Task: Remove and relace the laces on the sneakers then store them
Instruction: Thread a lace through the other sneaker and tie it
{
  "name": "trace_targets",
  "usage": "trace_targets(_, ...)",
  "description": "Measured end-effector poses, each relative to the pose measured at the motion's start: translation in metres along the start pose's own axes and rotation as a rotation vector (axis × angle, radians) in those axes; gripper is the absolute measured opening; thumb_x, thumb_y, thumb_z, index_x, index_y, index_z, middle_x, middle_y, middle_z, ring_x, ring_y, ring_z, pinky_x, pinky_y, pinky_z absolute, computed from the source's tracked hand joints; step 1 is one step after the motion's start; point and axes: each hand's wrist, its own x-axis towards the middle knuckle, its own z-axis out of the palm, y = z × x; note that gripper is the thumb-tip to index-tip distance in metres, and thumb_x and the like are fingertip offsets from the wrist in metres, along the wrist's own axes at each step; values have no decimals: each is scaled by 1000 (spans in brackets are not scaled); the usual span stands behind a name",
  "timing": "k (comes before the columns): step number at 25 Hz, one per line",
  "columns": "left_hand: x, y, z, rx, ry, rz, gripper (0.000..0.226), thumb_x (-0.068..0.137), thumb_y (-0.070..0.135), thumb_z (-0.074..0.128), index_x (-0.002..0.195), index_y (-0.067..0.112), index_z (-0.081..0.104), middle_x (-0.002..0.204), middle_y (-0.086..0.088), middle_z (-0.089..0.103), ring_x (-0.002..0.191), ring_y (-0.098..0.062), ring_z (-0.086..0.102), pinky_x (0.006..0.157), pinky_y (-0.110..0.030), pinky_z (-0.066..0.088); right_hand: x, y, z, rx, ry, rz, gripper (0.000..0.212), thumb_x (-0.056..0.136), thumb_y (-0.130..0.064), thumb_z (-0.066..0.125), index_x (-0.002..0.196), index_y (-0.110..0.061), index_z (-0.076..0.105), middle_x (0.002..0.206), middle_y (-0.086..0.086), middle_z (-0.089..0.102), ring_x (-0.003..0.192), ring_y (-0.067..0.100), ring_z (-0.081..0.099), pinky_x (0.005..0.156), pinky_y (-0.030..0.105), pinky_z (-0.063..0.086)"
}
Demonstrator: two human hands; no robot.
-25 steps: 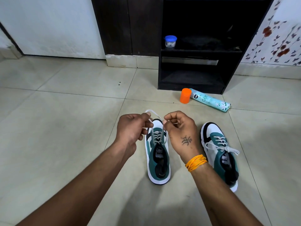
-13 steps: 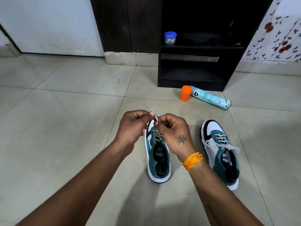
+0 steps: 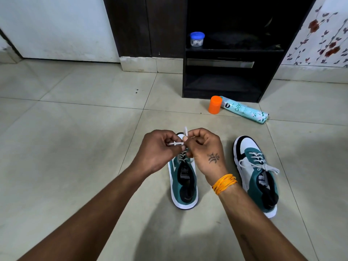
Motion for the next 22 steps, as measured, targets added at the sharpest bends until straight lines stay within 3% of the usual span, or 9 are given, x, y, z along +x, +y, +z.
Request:
trace_targets(3,0,-5,6,153,114,168,9,79,19,87,81,23,80,70,11,66,67,-4,63,60,-8,37,1,1,0,-12,-17,-12,6,92,-10,72,94,-14,68,73,12,73,55,15,61,62,32,52)
trace_targets(7,2,-10,3,177,177,227,5,83,22,85,82,26,80,71,10,64,69,-6,62,61,-17,39,2,6,-5,-103,-131,-14,10,80,-14,70,85,-19,78,70,-5,71,63,9,60,67,31,52)
trace_targets(10,1,-14,4,242,200,291,10,84,23,84,92,25,80,72,16,57,66,4,58,63,-9,38,2,14,-7,-247,-130,-82,12,85,-8,69,81,-18,75,73,-5,70,67,9,60,69,33,52)
trace_targets(13,-1,-15,7,320,190,377,9,87,22,78,95,26,79,75,14,56,66,1,57,63,-12,40,3,19,-8,-288,-118,-119,10,87,-13,69,79,-19,70,83,-1,67,75,13,62,77,38,54)
trace_targets(16,0,-11,8,146,167,213,9,86,15,76,81,21,77,71,12,66,65,3,59,62,-8,38,-2,20,-7,-338,-29,-183,12,84,-11,71,85,-23,69,92,-4,67,81,8,62,77,30,53)
trace_targets(19,3,-7,8,-88,69,-52,16,89,16,74,74,19,75,62,10,67,53,-1,52,55,-18,38,-12,19,-7,-312,121,-254,13,81,-9,73,80,-22,69,85,-8,68,77,9,62,69,22,48)
trace_targets(22,2,-4,6,-240,8,-139,17,92,12,72,75,10,74,56,8,57,43,-1,40,46,-14,31,-20,23,-2,-427,83,-328,6,82,-26,77,81,-24,71,82,-10,64,75,9,59,70,22,47)
